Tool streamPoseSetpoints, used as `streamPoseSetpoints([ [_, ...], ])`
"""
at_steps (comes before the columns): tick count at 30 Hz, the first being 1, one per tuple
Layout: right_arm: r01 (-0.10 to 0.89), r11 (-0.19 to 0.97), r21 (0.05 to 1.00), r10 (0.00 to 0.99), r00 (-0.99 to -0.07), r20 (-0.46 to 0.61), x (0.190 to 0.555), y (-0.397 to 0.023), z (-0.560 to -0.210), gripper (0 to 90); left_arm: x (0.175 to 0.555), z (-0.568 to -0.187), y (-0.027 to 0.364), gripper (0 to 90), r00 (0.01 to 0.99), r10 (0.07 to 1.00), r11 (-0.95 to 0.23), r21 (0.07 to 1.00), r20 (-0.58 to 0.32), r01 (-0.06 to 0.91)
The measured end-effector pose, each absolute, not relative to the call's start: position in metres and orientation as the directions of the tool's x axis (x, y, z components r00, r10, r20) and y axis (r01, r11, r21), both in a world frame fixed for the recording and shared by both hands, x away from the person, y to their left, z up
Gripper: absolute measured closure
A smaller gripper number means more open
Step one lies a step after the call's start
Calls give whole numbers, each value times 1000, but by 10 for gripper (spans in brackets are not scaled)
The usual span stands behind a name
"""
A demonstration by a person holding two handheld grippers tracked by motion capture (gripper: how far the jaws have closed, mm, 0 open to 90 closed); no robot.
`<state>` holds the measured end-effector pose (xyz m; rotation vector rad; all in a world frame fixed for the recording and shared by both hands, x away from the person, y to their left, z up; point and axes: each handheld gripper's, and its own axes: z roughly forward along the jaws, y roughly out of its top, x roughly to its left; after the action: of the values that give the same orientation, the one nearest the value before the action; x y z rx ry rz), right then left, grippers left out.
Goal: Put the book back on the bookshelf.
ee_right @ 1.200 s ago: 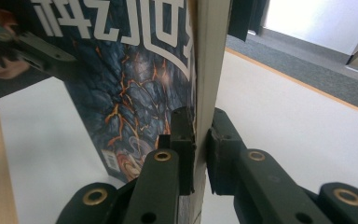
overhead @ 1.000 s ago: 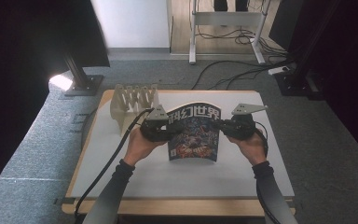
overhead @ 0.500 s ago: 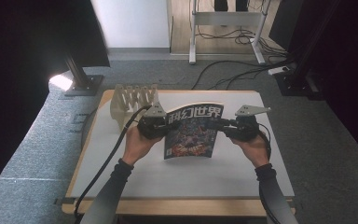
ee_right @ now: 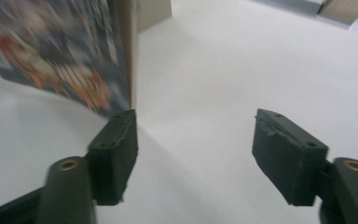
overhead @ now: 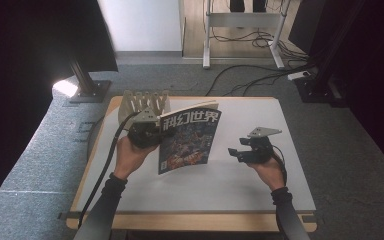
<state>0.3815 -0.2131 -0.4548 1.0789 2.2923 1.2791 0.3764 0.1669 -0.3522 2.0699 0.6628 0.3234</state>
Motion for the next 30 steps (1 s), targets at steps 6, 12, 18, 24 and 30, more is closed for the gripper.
streamPoseSetpoints([
  [6,524,332,784,773,-628,93,379,-212,-488,141,369,-346,192,829,783,621,-408,841,-29,354],
  [12,556,342,758,807,-586,67,376,-210,-507,64,362,-338,218,829,743,668,-365,855,-36,369],
  [18,552,387,738,820,-573,-2,372,-205,-515,0,353,-326,245,828,702,712,-323,870,-35,372],
  [24,564,399,723,817,-577,0,370,-200,-530,0,345,-322,271,828,648,761,-299,871,-30,390],
  [30,569,400,719,818,-576,0,370,-199,-536,0,339,-321,299,828,589,807,-260,875,-35,408],
])
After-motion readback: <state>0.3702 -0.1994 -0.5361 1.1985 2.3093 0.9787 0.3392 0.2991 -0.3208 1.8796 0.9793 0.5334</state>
